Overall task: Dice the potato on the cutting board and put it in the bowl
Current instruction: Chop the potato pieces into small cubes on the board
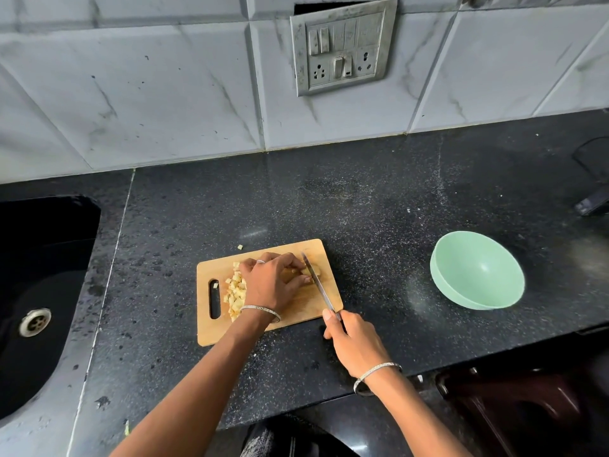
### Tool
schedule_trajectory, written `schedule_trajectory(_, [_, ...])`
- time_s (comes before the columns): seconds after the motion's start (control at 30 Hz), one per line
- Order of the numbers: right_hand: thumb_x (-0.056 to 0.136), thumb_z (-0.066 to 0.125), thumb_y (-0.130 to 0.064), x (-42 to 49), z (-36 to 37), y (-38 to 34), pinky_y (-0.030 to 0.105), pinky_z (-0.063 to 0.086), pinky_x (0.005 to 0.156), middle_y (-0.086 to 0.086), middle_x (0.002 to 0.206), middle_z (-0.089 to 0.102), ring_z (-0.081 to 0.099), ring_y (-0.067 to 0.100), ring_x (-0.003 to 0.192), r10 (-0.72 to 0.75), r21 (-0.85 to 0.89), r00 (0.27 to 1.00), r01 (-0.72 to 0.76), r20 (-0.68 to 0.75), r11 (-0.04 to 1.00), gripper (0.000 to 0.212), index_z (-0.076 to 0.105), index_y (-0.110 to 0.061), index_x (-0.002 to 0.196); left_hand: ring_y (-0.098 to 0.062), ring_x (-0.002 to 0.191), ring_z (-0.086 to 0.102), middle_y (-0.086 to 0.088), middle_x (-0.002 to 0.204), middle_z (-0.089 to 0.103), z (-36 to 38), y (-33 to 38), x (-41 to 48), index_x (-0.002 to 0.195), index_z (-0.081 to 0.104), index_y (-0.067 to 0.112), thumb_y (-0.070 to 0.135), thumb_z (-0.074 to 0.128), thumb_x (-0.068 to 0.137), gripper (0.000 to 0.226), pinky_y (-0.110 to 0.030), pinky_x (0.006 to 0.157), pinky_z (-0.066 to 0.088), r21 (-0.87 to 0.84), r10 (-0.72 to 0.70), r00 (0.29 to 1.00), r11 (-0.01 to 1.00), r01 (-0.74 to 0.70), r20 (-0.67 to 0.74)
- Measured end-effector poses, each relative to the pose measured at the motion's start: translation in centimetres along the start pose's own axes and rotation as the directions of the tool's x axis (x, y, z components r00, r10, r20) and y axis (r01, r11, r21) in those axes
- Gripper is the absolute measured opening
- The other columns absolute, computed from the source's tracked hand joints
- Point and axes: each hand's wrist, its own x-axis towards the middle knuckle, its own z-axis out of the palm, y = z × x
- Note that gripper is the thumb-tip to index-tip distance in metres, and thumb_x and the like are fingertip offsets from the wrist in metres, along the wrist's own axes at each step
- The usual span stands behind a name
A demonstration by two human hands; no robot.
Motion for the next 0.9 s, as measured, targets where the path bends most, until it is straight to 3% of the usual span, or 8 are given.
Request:
schedule_trajectory(0.2, [0.101, 0.032, -0.05, 0.2, 0.4, 0.3, 0.034, 0.042, 0.071, -0.003, 0.076, 0.063, 0.06, 0.023, 0.079, 0.004, -0.018, 1.0, -0.004, -0.022, 1.0, 0.049, 0.064, -0.015, 0.087, -0.006, 0.108, 0.049, 0.023, 0.084, 0.064, -0.3, -0.1, 0.2, 0.087, 0.064, 0.04, 0.059, 0.071, 0.072, 0.026, -0.034, 0.084, 0.017, 0.006, 0.009, 0.999, 1.0, -0.009, 0.032])
schedule_trajectory(0.37, [0.102, 0.033, -0.047, 0.1, 0.5, 0.1, 0.031, 0.036, 0.07, -0.015, 0.071, 0.057, 0.055, 0.015, 0.075, -0.015, 0.0, 1.0, 0.015, -0.017, 1.0, 0.048, 0.065, -0.014, 0.088, -0.006, 0.107, 0.049, 0.023, 0.08, 0.062, -0.2, -0.2, 0.2, 0.086, 0.064, 0.039, 0.058, 0.072, 0.072, 0.025, -0.034, 0.084, 0.018, -0.006, 0.008, 0.999, 1.0, -0.008, 0.036])
schedule_trajectory(0.57, [0.102, 0.033, -0.045, -0.1, 0.7, 0.1, 0.031, 0.036, 0.07, -0.014, 0.069, 0.056, 0.055, 0.016, 0.075, -0.011, -0.005, 1.0, 0.011, -0.001, 1.0, 0.046, 0.064, -0.014, 0.088, -0.006, 0.108, 0.048, 0.023, 0.083, 0.063, -0.2, -0.3, 0.3, 0.087, 0.065, 0.039, 0.055, 0.073, 0.073, 0.023, -0.034, 0.085, 0.017, -0.02, -0.002, 0.999, 1.0, 0.003, 0.04])
schedule_trajectory(0.77, [0.102, 0.032, -0.044, 0.3, 1.3, 0.5, 0.036, 0.044, 0.081, -0.005, 0.091, 0.07, 0.062, 0.024, 0.091, -0.018, -0.002, 1.0, 0.018, -0.018, 1.0, 0.045, 0.064, -0.014, 0.091, -0.007, 0.107, 0.05, 0.022, 0.081, 0.063, -0.2, -0.2, 0.2, 0.085, 0.064, 0.038, 0.054, 0.074, 0.072, 0.023, -0.036, 0.087, 0.02, -0.026, 0.002, 1.0, 1.0, -0.001, 0.021])
schedule_trajectory(0.9, [0.103, 0.032, -0.044, 0.3, 1.3, 0.5, 0.034, 0.041, 0.078, -0.005, 0.089, 0.07, 0.061, 0.022, 0.088, -0.031, -0.007, 0.999, 0.031, -0.019, 1.0, 0.046, 0.064, -0.013, 0.09, -0.008, 0.107, 0.05, 0.022, 0.081, 0.063, -0.2, -0.2, 0.1, 0.084, 0.064, 0.038, 0.053, 0.075, 0.072, 0.022, -0.039, 0.09, 0.022, -0.033, -0.005, 1.0, 0.999, 0.005, 0.025])
